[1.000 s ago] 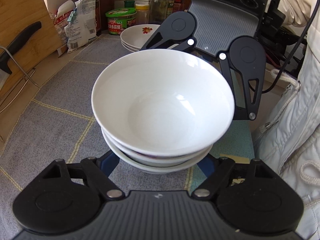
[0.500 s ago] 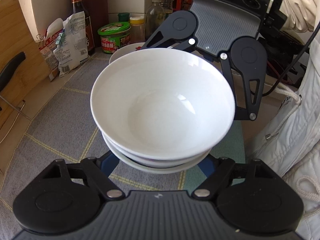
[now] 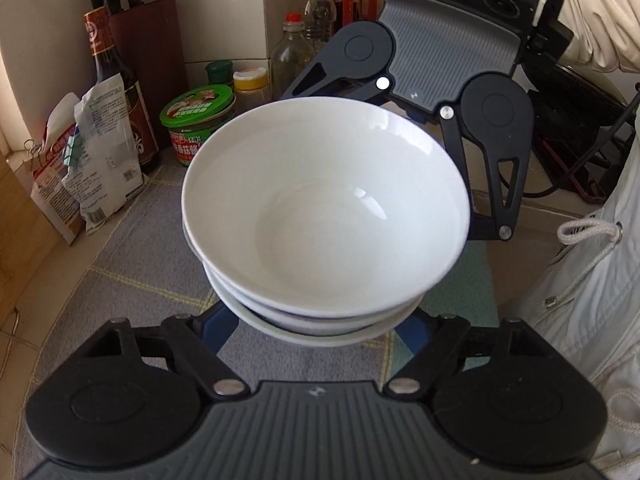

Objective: Organize plates and bowls
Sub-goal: 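Carry the bowl stack with both grippers over the flower-print plate stack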

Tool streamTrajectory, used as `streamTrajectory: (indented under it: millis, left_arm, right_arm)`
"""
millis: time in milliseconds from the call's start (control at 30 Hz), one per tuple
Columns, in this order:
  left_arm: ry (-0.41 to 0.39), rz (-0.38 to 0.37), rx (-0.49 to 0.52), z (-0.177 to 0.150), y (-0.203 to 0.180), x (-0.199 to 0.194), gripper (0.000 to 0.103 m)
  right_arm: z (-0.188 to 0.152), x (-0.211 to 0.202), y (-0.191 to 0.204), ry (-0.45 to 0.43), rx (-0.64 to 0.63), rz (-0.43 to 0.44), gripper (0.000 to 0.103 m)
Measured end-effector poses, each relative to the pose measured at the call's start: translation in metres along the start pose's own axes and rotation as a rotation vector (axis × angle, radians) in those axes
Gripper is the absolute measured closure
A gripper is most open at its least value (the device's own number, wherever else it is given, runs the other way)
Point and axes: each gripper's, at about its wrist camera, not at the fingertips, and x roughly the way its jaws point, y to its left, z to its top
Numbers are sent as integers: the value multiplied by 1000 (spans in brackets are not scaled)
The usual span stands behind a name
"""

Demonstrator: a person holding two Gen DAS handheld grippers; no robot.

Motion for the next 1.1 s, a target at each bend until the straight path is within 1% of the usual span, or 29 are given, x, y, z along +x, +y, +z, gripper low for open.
streamTrajectory:
  millis: [167, 400, 733, 1100]
  left_arm:
    - [-4, -6, 28, 19, 7, 23, 20]
    - [2, -15, 42, 35, 14, 49, 20]
    - [23, -30, 33, 45, 23, 78, 20]
    - [49, -39, 17, 47, 31, 89, 20]
  right_arm:
    - [-19, -9, -17, 9, 18, -24, 19]
    - [-38, -10, -36, 21, 36, -39, 19]
    - [-62, -7, -55, 43, 53, -36, 19]
    - [-73, -1, -65, 40, 73, -17, 19]
